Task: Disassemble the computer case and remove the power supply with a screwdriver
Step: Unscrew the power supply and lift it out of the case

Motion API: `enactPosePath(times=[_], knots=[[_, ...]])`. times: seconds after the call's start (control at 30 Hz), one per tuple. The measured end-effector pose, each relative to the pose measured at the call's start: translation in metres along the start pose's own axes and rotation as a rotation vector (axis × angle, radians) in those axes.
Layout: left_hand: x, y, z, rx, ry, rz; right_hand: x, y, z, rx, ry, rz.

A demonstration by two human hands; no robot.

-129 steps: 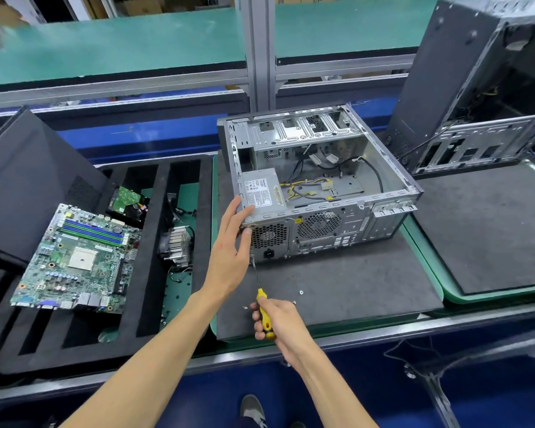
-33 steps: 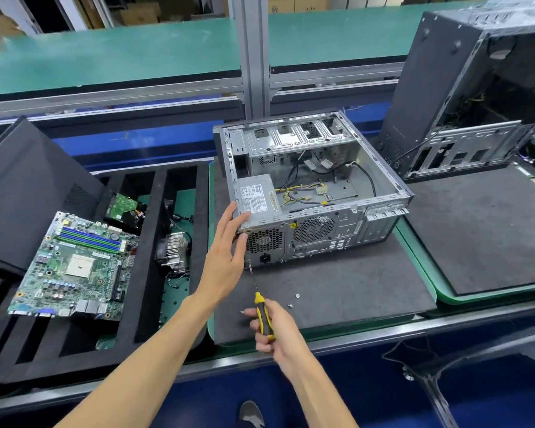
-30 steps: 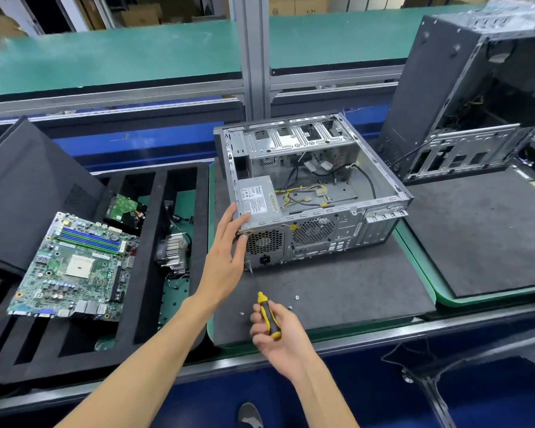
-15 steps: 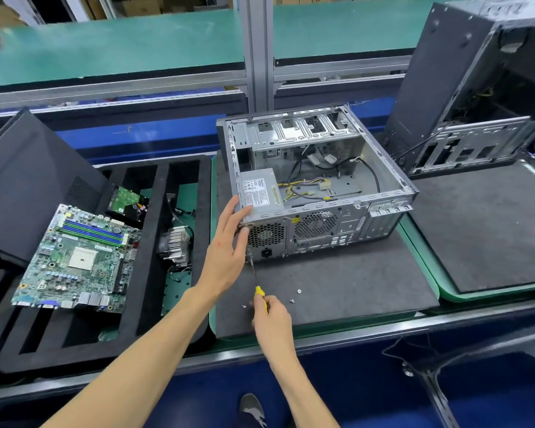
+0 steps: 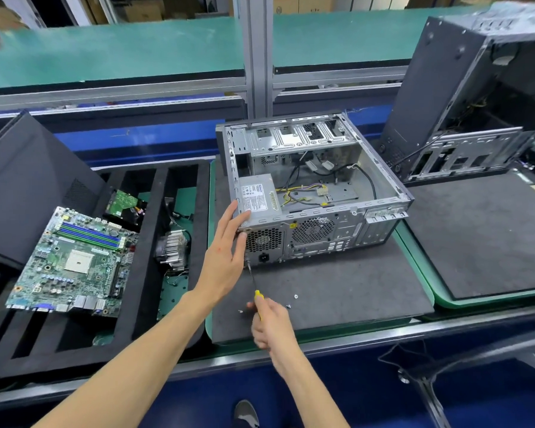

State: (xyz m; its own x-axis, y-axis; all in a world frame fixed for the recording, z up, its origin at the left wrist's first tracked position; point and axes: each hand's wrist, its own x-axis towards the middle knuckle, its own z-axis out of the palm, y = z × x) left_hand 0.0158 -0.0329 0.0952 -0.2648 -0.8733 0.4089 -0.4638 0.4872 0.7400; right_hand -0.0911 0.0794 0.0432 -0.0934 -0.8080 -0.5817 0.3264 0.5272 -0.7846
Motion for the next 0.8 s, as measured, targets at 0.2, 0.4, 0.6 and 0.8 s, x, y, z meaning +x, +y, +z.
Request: enactPosePath(times=[0.2,0.4,0.6,0.8], knots=[[-0.001,0.001,0.003,0.017,0.026,0.001,-0.002,-0.004,-0.001,-0.545,0.135,-0.155],[-0.001,0.005,0.001,0.028,0.019,-0.009,0.004,-0.008,-0.012,0.709,-0.221,0.333],[-0.001,0.004,0.002,0.028,0.027,0.004,-0.001,-0.005,0.001,0.694,-0.190,0.274],[0.000,0.000,0.005,0.021,0.044,0.017,-0.010,-0.014,0.009,-0.702,0.213,-0.285]])
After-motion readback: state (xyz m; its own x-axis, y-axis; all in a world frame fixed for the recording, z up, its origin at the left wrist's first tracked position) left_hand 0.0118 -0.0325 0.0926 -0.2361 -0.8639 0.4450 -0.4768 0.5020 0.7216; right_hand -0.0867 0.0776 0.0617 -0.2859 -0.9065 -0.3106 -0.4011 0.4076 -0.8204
